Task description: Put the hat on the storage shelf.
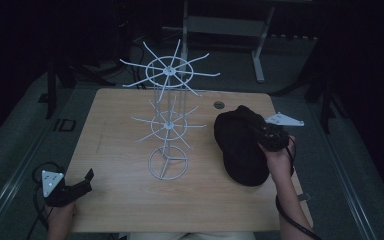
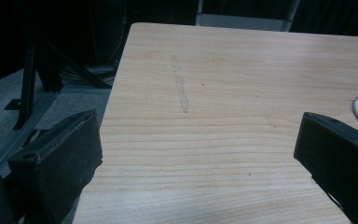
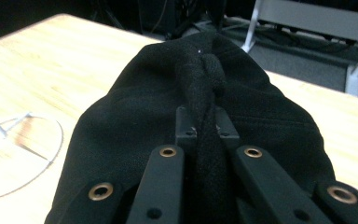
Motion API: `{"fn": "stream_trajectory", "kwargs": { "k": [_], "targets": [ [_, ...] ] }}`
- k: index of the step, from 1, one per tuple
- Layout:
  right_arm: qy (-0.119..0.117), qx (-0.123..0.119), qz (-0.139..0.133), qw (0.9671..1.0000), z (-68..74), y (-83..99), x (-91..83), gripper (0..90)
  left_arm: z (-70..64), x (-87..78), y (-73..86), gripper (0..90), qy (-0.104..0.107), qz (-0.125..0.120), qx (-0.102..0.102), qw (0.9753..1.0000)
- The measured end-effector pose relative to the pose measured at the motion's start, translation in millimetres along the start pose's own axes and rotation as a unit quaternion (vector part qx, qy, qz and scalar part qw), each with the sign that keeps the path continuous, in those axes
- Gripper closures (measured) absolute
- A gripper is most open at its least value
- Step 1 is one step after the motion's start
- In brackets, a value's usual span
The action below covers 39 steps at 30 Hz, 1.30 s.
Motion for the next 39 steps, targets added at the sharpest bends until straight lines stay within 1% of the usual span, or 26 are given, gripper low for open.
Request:
{"fn": "stream_trajectory", "kwargs": {
  "k": [1,2,3,4,5,6,8,9,11,17,18,23,29,35,39],
  "targets": [
    [0.001,0.002,-0.005,1.0,0.1,-2.7,-3.8,85.4,0.0,0.0,0.0,1.4,0.0,0.0,0.0,1.0],
    [0.0,0.0,-0.016,0.9999,0.3,-8.0,-11.1,85.4,0.0,-0.1,0.0,1.4,0.0,0.0,0.0,1.0],
    [0.0,0.0,-0.016,0.9999,0.3,-8.0,-11.1,85.4,0.0,0.0,0.0,1.4,0.0,0.0,0.0,1.0],
    [-0.002,0.0,-0.025,0.9997,0.6,-13.1,-18.6,85.3,0.0,0.1,0.0,1.4,-0.001,0.0,0.0,1.0],
    [-0.002,0.0,-0.025,0.9997,0.6,-13.1,-18.6,85.3,0.0,0.1,0.0,1.4,-0.001,0.0,0.0,1.0],
    [-0.003,-0.002,-0.033,0.9995,1.6,-18.5,-25.8,85.4,0.0,0.1,0.0,1.5,-0.001,0.0,0.0,1.0],
    [-0.003,-0.002,-0.033,0.9995,1.6,-18.5,-25.8,85.4,-0.1,0.2,0.0,1.4,-0.001,0.0,0.0,1.0],
    [-0.003,-0.004,-0.037,0.9993,1.7,-21.5,-29.4,85.4,0.0,0.1,0.0,1.4,-0.001,0.0,0.0,1.0],
    [-0.005,-0.006,-0.053,0.9986,3.3,-32.8,-41.9,85.4,-0.2,0.2,0.0,1.4,-0.001,0.0,0.0,1.0],
    [-0.011,-0.013,-0.089,0.9959,8.7,-57.0,-66.6,85.4,-0.4,0.2,0.0,1.4,-0.001,0.0,0.0,1.0],
    [-0.013,-0.017,-0.097,0.9951,10.0,-62.5,-71.7,85.4,-0.4,0.2,0.0,1.4,0.0,0.0,0.0,1.0],
    [-0.018,-0.023,-0.123,0.9919,15.5,-83.2,-91.0,85.3,-0.4,0.1,0.0,1.4,-0.001,0.0,0.001,1.0],
    [-0.017,-0.034,-0.148,0.9882,19.5,-105.6,-108.3,85.3,-0.7,0.3,0.1,1.4,-0.001,0.001,0.001,1.0],
    [-0.017,-0.049,-0.181,0.9822,25.2,-133.1,-126.8,85.3,-0.7,0.4,0.2,1.4,-0.001,0.002,0.001,1.0],
    [-0.02,-0.059,-0.197,0.9785,31.3,-150.5,-135.4,85.4,-0.7,0.4,0.2,1.4,-0.001,0.002,0.002,1.0]
  ]
}}
Point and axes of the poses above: each handheld gripper's, and its own axes: x roughly forward along the jaws, y roughly out of its underside, z roughly to its left, the point moved 6 cm from there along x, roughly forward along the jaws, and after that the axes turned 11 degrees about -z, right-handed, at the moved point
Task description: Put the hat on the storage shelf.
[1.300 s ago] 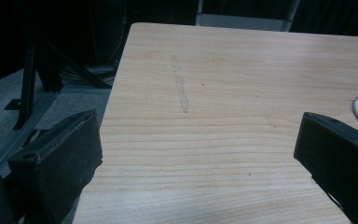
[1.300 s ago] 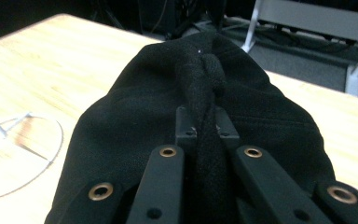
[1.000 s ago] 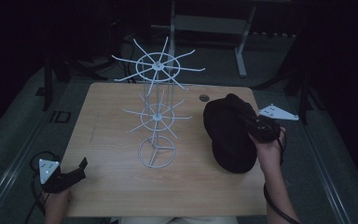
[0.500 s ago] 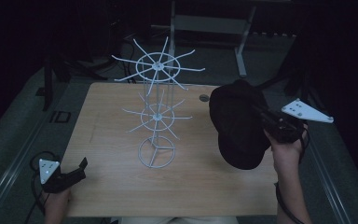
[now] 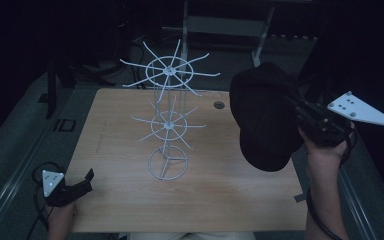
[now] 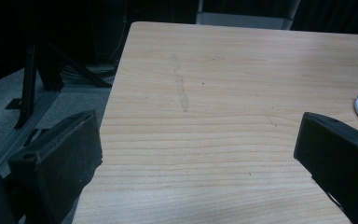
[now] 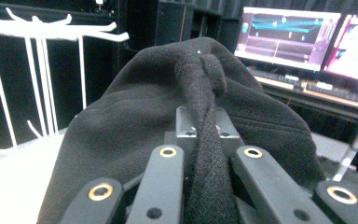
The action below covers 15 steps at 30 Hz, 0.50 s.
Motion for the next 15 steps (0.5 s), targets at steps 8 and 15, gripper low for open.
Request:
{"fn": "stream_trajectory", "kwargs": {
  "k": [8,15],
  "targets": [
    [-0.008,-0.019,-0.047,0.9987,20.5,-37.6,-0.5,85.4,-0.1,0.1,0.0,1.4,0.0,0.0,0.001,1.0],
    [-0.03,-0.023,-0.074,0.9966,35.6,-61.8,2.0,85.3,-0.1,0.2,0.0,1.4,0.0,0.0,0.0,1.0]
  ]
}}
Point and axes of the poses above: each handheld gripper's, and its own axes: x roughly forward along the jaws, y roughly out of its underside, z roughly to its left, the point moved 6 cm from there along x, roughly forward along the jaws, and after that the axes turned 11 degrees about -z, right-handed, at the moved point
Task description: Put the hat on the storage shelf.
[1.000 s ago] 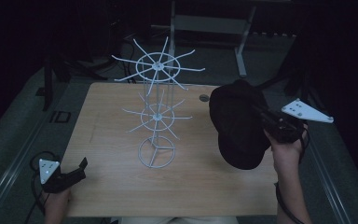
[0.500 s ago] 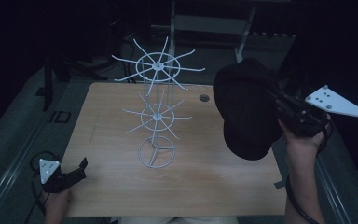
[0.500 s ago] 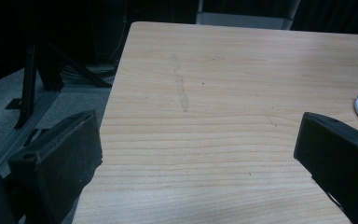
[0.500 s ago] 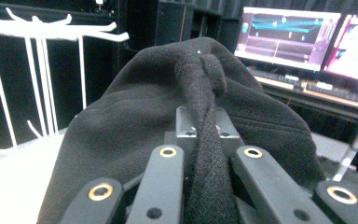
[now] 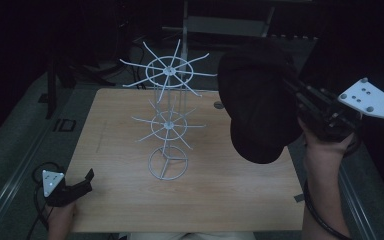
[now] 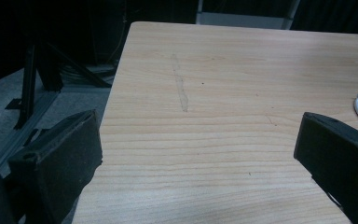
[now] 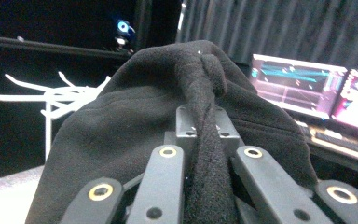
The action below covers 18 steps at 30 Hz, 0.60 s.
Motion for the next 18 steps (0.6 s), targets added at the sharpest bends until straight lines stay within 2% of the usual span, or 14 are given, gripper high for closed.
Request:
{"fn": "stream_trajectory", "kwargs": {
  "k": [3,7,10,11,18],
  "targets": [
    [-0.017,-0.005,-0.015,0.9997,11.6,-11.0,3.8,85.3,0.0,0.0,0.0,1.4,0.0,0.0,0.0,1.0],
    [-0.037,-0.009,-0.021,0.9991,27.7,-15.2,9.4,85.3,0.1,-0.2,-0.1,1.4,0.0,-0.001,0.0,1.0],
    [-0.061,-0.006,-0.027,0.9977,44.5,-18.6,16.4,85.3,0.1,-0.2,-0.1,1.4,0.001,-0.001,0.0,1.0],
    [-0.061,-0.006,-0.027,0.9977,44.5,-18.6,16.4,85.3,0.0,-0.2,-0.1,1.4,0.001,0.0,0.0,1.0],
    [-0.09,-0.029,-0.037,0.9948,72.1,-29.7,26.3,85.3,0.1,-0.2,-0.1,1.5,0.001,-0.001,-0.001,1.0]
  ]
}}
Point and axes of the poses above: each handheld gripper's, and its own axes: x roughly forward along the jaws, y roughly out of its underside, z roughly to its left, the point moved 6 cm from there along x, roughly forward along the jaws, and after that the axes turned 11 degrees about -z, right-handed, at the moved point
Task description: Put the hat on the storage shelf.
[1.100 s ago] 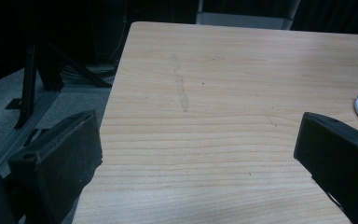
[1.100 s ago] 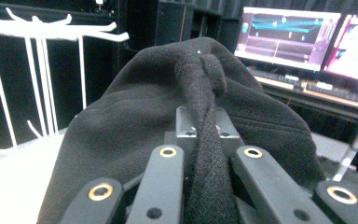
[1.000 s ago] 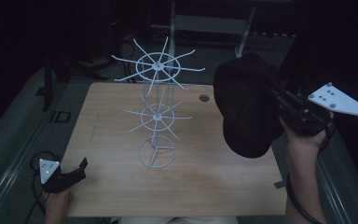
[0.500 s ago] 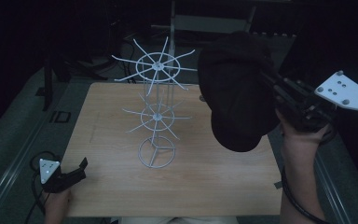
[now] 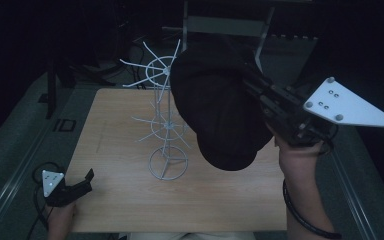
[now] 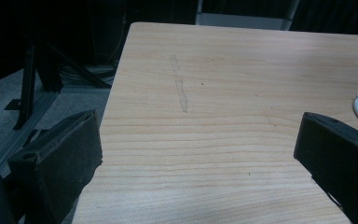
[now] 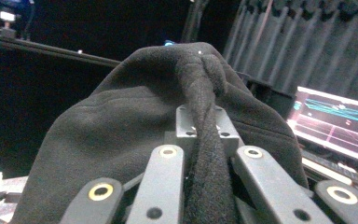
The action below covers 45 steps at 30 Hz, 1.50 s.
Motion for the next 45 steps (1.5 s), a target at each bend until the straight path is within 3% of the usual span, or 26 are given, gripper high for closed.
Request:
{"fn": "stream_trajectory", "kwargs": {
  "k": [4,8,20,27,37,45],
  "targets": [
    [-0.023,-0.008,0.003,0.9997,10.7,1.7,8.7,85.2,0.0,0.0,0.0,1.5,0.001,0.001,0.0,1.0],
    [-0.044,-0.006,0.023,0.9987,16.3,13.9,17.0,85.2,0.3,0.0,0.0,1.4,0.001,0.0,-0.002,1.0],
    [-0.085,0.024,0.058,0.9944,26.9,52.3,20.2,84.5,0.3,0.2,0.1,1.4,0.0,0.002,-0.002,1.0],
    [-0.092,0.049,0.068,0.9923,27.9,70.3,15.5,83.1,0.5,0.1,0.1,1.5,0.0,0.001,-0.002,1.0],
    [-0.089,0.06,0.085,0.9906,29.7,90.5,6.2,75.6,0.5,0.1,0.1,1.4,0.0,0.002,-0.002,1.0],
    [-0.088,0.08,0.097,0.9881,32.6,111.7,0.8,76.6,0.6,0.2,0.1,1.4,0.0,0.002,-0.003,1.0]
  ]
}}
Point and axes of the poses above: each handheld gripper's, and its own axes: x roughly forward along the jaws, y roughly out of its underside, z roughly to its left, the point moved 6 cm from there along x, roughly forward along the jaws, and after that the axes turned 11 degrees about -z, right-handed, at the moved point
